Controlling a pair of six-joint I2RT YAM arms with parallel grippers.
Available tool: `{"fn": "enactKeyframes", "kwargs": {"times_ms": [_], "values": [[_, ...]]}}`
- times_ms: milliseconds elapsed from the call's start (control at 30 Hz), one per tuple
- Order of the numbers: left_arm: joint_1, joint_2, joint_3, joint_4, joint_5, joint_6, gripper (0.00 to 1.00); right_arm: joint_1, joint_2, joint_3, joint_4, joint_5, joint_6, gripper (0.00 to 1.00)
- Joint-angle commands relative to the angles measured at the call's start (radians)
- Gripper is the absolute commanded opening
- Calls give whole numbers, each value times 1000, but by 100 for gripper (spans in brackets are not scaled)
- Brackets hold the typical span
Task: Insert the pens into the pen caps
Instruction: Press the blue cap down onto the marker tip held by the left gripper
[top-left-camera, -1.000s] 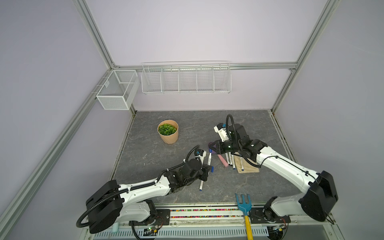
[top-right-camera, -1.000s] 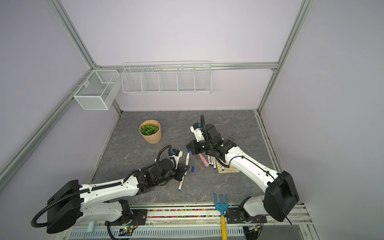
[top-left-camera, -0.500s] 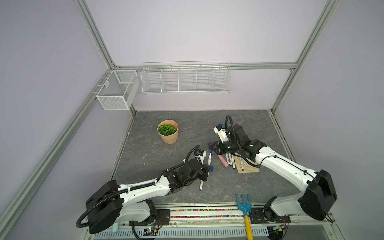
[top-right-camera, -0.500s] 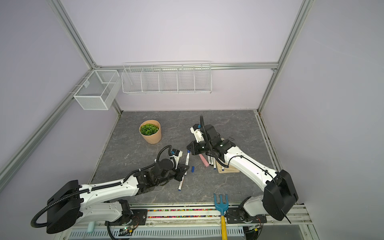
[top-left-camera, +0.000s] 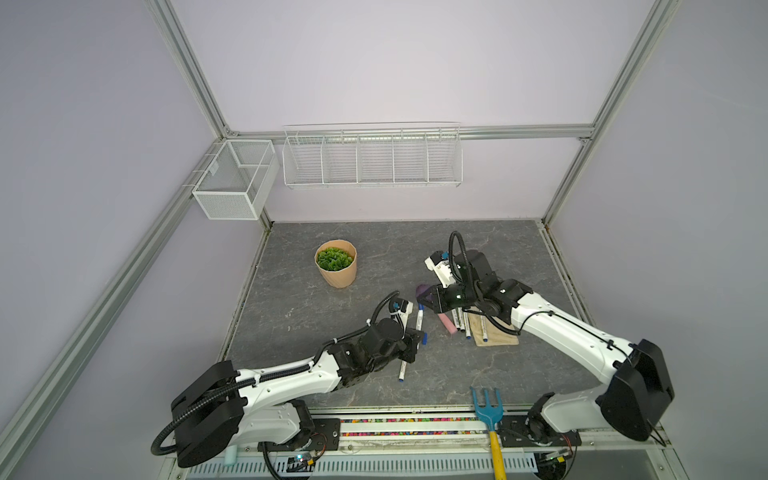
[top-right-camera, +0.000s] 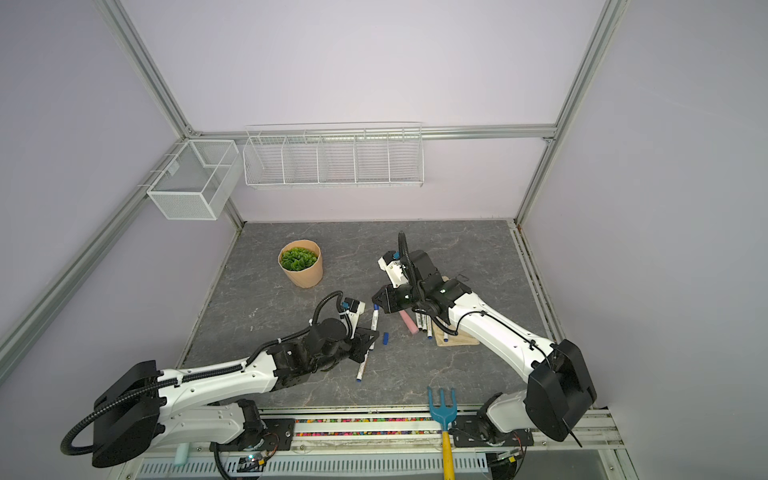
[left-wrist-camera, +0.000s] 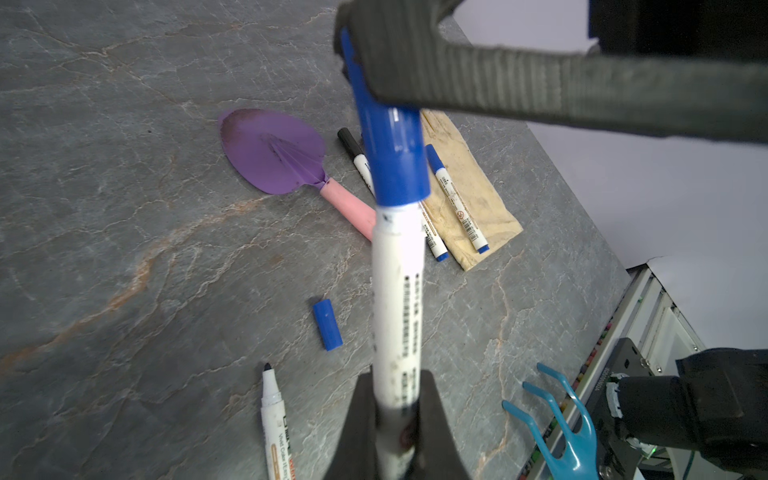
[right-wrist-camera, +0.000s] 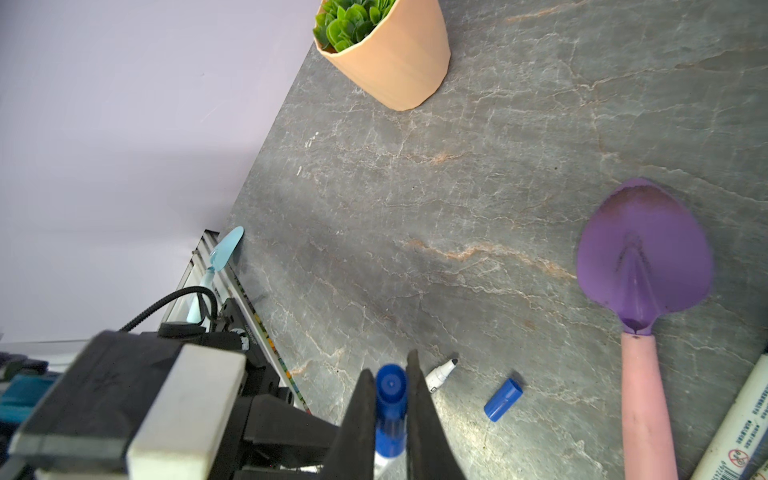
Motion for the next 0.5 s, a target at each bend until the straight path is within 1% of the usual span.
{"fn": "enactKeyframes", "kwargs": {"times_ms": [0,167,300,467], "values": [[4,-40,23,78,-71,24,0,-1,-28,11,-140,-181,-35,7],[4,-85,5,179,-136,38,0,-14,-37,0,-251,-273,-59,7],[6,-104,32,181,-150,63,0,-14,-41,-20,-294,-322,-74,7],[6,-104,48,177,-147,81,0,-9,-27,-33,-326,-410,-89,8]]}}
